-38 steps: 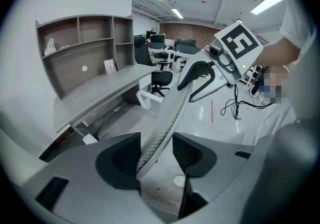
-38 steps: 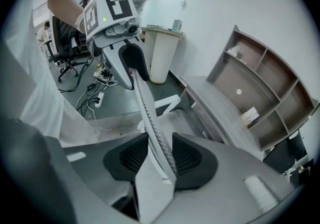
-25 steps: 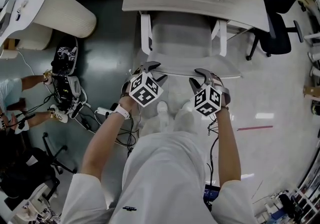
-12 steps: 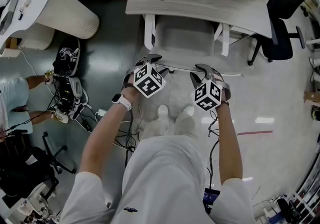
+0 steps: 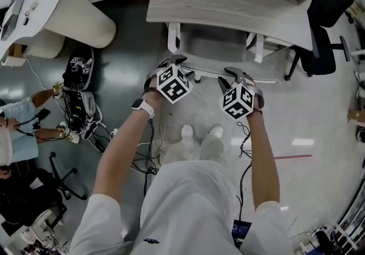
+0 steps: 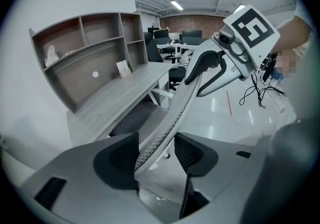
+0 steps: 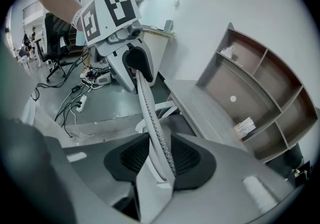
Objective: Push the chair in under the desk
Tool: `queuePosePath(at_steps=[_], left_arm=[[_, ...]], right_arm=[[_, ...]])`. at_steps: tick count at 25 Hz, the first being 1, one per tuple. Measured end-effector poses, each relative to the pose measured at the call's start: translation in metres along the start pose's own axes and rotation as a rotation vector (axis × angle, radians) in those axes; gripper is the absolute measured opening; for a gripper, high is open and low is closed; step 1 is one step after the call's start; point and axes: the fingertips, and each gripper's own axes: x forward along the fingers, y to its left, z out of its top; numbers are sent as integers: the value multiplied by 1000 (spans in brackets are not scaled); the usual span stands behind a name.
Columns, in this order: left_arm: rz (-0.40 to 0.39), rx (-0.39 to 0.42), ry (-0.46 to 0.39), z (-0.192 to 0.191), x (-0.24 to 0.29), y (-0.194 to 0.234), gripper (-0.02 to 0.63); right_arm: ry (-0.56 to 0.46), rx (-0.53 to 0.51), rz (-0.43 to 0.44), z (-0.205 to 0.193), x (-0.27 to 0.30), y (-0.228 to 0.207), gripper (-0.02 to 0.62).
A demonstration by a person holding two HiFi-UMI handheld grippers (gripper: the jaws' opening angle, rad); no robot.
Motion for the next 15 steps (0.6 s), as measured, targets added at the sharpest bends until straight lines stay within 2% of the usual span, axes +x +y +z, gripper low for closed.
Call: queuePosePath(at_steps=[9, 15], left_arm=[[14, -1, 10, 12, 10, 33, 225], [28, 3, 8, 18, 17, 51, 230]], right_arm=[[-3, -7, 3, 14, 17, -27, 143], [-26, -23, -35, 22, 26, -41, 143]])
